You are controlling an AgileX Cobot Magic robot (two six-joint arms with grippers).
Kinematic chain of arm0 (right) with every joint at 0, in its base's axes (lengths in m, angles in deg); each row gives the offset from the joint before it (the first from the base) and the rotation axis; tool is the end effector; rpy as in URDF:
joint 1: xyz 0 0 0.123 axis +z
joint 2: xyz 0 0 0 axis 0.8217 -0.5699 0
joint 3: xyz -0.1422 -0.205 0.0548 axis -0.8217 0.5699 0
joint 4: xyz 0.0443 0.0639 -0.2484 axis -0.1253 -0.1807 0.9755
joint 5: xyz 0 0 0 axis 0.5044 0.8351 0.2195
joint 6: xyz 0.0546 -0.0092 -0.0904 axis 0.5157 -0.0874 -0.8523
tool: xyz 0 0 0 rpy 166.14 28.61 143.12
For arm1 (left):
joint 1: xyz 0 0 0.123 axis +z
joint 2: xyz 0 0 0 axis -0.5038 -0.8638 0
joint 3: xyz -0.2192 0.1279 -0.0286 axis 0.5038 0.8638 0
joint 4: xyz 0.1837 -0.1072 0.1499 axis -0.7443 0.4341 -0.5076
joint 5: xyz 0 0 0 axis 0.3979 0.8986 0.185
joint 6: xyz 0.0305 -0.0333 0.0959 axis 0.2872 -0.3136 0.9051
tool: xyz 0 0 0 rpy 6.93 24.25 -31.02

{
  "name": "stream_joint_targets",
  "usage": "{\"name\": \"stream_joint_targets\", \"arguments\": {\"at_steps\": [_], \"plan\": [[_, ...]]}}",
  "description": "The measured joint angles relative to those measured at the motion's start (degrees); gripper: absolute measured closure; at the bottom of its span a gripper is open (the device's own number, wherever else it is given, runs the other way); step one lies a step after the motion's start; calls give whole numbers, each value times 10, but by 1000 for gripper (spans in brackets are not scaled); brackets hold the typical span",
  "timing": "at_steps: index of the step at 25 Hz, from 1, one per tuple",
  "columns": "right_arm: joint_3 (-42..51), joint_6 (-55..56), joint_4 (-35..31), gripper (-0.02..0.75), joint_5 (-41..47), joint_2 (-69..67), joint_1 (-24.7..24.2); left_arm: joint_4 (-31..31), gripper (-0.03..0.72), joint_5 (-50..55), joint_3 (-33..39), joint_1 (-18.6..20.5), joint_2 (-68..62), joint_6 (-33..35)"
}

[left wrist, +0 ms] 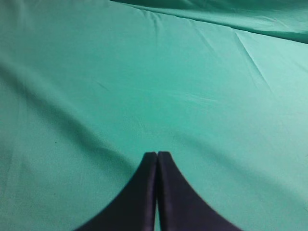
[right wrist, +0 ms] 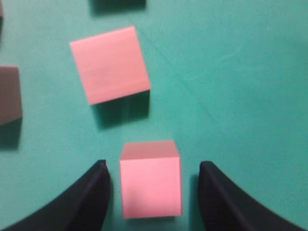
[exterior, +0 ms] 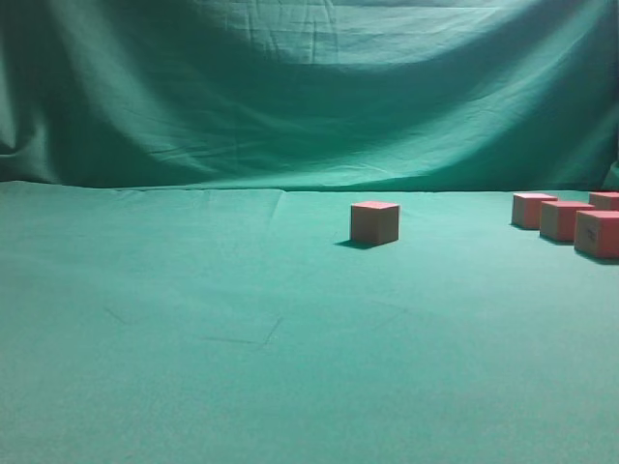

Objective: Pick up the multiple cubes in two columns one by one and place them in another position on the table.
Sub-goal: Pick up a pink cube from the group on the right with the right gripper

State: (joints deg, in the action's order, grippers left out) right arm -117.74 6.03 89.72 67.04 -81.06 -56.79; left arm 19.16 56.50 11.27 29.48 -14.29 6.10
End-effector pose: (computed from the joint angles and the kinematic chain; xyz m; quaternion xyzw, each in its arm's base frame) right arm 0.2455 -0.0103 0.1211 0.0357 0.9948 -0.0169 0.0934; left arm 0.1055 -0.0059 0.1731 -0.0587 0.7935 -0.0786 0.6006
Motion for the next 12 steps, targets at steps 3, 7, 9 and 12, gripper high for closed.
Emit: {"name": "stream_joint_targets", "arguments": {"at_steps": [3,7,9,12], "plan": [[0,-1,0,325,-9,-22,0,0,688,0,0,0,0,0],[0,-4,0,368,-15,-31,0,0,688,0,0,0,0,0],[0,-5,0,438,-16,-31,0,0,688,0,0,0,0,0],[0,-5,0,476,-16,-31,0,0,688,0,0,0,0,0]]}}
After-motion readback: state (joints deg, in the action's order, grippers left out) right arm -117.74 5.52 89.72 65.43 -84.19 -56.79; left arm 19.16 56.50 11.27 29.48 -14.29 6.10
